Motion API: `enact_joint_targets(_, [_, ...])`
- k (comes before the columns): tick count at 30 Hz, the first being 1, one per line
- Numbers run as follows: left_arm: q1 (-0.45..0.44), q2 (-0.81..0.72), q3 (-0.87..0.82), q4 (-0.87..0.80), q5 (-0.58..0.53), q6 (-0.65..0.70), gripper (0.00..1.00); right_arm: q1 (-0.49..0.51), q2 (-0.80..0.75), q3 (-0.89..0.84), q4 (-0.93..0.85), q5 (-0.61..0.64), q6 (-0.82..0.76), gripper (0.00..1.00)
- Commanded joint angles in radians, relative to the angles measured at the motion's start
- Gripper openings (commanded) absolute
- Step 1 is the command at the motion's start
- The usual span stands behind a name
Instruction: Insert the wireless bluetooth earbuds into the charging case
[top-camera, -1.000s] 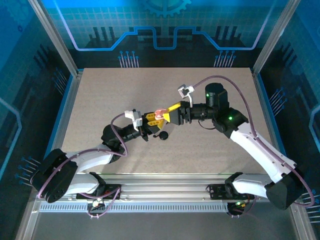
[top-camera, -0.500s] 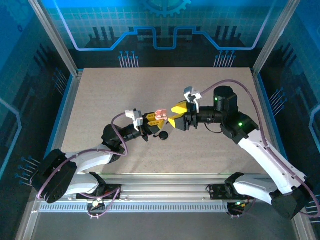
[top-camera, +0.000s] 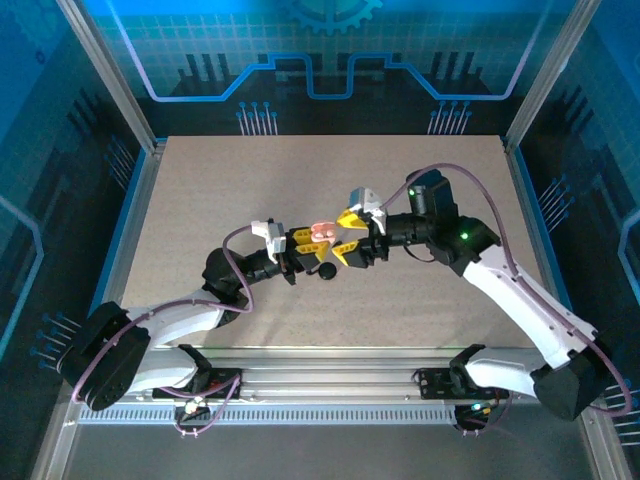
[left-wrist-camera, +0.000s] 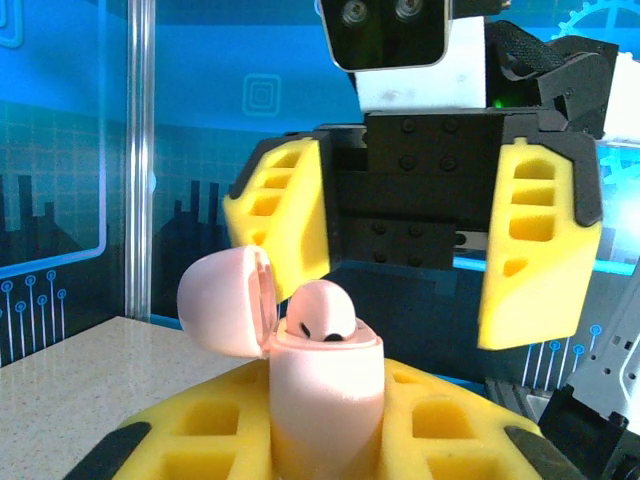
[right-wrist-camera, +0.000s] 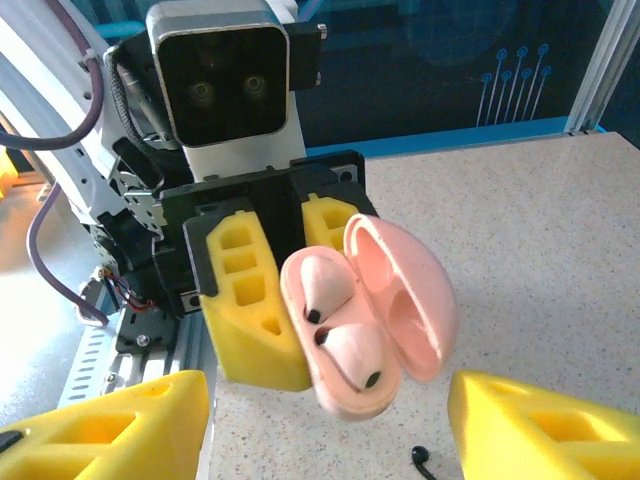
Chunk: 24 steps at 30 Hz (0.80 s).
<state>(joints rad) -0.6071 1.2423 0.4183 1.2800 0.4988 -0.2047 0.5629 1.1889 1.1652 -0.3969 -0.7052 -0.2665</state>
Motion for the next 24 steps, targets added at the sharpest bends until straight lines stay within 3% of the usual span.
enact_joint_targets(1, [-0.007, -0.023, 0.012, 0.011, 0.038, 0.005, 0.19, 0.026, 0.038, 0.051, -0.037, -0.009, -0.058, 0.64])
enact_joint_targets(8, [-0.008, -0.018, 0.006, 0.005, 0.025, 0.011, 0.19, 0.045, 0.053, 0.079, -0.064, -0.034, -0.109, 0.6])
enact_joint_targets(15, [-0.007, -0.015, 0.001, -0.007, 0.01, 0.028, 0.19, 0.035, -0.047, 0.02, -0.05, -0.024, -0.129, 0.53])
enact_joint_targets(24, [-0.008, -0.025, 0.017, -0.044, 0.032, 0.027, 0.19, 0.002, -0.192, -0.057, -0.024, 0.037, -0.133, 0.53])
